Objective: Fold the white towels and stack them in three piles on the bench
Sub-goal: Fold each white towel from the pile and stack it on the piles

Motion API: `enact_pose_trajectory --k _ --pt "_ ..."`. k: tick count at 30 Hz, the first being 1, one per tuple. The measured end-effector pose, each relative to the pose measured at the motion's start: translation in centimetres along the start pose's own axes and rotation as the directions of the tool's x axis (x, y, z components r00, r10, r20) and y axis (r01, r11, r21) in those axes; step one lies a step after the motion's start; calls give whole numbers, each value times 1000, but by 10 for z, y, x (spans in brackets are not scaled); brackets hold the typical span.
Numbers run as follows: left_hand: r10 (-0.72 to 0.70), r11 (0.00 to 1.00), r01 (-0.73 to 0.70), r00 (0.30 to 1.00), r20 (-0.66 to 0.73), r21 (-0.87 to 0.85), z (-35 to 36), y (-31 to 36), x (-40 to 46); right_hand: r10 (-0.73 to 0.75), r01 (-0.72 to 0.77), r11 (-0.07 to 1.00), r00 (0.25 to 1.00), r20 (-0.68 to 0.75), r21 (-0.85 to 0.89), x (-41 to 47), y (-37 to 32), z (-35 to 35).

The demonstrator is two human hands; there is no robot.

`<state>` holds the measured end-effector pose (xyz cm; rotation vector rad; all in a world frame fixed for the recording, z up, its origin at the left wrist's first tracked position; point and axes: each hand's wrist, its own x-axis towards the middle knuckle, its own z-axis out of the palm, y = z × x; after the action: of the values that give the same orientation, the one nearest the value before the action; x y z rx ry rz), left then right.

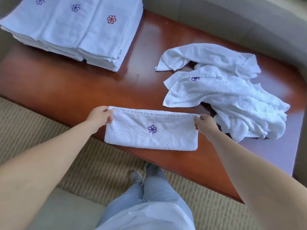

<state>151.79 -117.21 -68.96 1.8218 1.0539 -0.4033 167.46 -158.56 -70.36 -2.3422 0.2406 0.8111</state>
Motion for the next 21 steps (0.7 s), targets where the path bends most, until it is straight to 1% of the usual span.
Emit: enact_pose_trajectory --k 6,11,14,17,21 --pt "-14 997 16 999 -30 77 17 -1 29 40 -39 998 999 26 -53 30 6 13" --pt "-20 991 31 996 -86 132 28 -3 44 58 -56 991 998 10 -125 42 10 21" --pt "-41 987 54 995 -87 150 34 -5 46 81 -80 986 997 3 -145 44 9 27" --pt "-19 984 40 992 -122 175 38 -6 40 84 -92 989 994 -71 -113 36 8 34" --pt "39 991 -12 979 -198 135 39 -4 31 24 -36 998 978 -206 -56 21 2 39"
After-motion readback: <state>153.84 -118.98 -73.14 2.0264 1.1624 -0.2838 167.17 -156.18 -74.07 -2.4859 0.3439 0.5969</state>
